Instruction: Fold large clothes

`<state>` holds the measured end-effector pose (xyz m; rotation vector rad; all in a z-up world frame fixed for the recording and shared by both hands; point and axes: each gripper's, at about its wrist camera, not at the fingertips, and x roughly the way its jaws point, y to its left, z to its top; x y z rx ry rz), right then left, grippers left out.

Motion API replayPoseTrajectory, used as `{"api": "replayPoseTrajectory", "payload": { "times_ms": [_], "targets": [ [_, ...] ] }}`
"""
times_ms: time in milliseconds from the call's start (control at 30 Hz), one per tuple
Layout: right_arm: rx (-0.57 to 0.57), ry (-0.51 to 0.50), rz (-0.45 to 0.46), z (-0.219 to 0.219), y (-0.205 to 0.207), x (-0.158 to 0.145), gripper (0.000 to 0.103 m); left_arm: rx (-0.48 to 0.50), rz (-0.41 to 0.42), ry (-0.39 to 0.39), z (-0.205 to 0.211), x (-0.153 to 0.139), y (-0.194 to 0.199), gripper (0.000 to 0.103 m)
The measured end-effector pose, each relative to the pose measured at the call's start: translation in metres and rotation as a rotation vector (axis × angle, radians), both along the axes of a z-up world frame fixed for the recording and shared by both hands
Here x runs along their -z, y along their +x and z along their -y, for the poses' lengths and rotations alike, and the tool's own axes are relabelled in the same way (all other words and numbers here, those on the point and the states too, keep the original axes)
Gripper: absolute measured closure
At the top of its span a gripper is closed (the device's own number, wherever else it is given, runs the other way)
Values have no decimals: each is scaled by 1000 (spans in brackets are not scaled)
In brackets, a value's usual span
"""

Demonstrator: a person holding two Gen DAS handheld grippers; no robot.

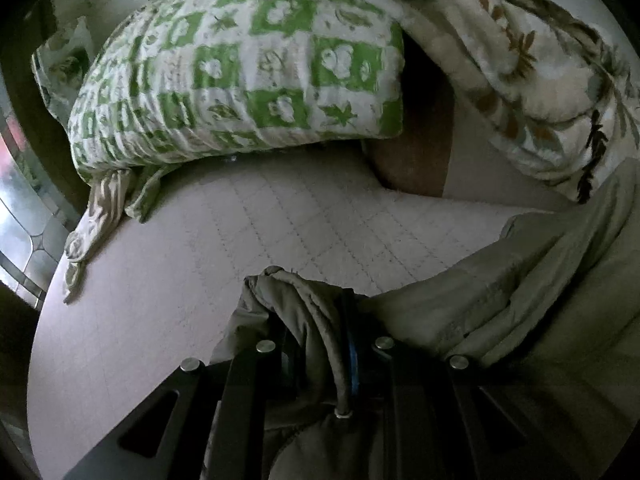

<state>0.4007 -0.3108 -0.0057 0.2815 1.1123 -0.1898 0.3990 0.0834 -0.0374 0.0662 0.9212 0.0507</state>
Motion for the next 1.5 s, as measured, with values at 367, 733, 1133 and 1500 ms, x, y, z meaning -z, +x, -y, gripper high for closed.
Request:
{"api": "replayPoseTrajectory", "payload": {
  "times_ms": [367, 733, 1133, 1500],
  "targets": [
    [31, 13, -40, 2, 19, 25, 87, -3, -37, 11, 8, 27, 21, 84],
    [51, 59, 8, 6, 13, 22, 83, 5, -14, 50, 13, 24, 15, 84],
    [124, 284, 110, 33, -12, -10, 61, -4, 30, -131, -13, -12, 1, 78],
    [102, 273, 155, 32, -31, -50, 0, 39, 60, -144, -9, -57, -18, 54]
  ]
}}
